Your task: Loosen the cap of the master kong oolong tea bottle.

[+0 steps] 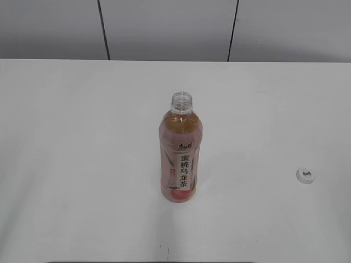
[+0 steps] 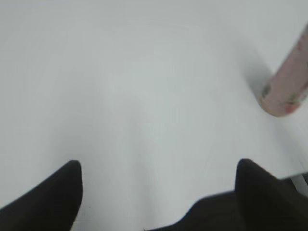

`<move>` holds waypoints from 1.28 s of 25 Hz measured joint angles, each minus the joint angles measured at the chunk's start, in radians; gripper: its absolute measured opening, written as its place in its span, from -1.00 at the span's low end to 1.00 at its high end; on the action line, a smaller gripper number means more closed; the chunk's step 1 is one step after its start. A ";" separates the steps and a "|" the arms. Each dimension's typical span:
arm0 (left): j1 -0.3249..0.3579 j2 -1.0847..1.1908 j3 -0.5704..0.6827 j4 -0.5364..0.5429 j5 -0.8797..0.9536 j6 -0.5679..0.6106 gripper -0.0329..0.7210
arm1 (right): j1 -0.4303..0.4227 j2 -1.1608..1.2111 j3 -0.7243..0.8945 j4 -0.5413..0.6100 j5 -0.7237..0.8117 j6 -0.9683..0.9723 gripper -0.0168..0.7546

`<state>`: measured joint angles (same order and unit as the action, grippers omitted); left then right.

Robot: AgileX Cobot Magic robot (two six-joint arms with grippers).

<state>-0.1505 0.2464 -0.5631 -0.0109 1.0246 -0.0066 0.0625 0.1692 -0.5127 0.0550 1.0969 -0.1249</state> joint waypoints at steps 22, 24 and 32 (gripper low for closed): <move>0.098 -0.253 0.000 -0.001 0.001 0.000 0.64 | -0.027 -0.176 0.000 0.007 0.001 0.000 0.37; 0.098 -0.253 0.000 -0.001 0.001 0.000 0.61 | -0.026 -0.176 0.000 0.007 0.001 0.000 0.37; 0.098 -0.253 0.000 -0.001 0.001 0.000 0.49 | -0.026 -0.176 0.000 0.007 0.001 0.000 0.37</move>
<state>-0.0520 -0.0063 -0.5631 -0.0119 1.0258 -0.0066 0.0364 -0.0065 -0.5127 0.0622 1.0979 -0.1249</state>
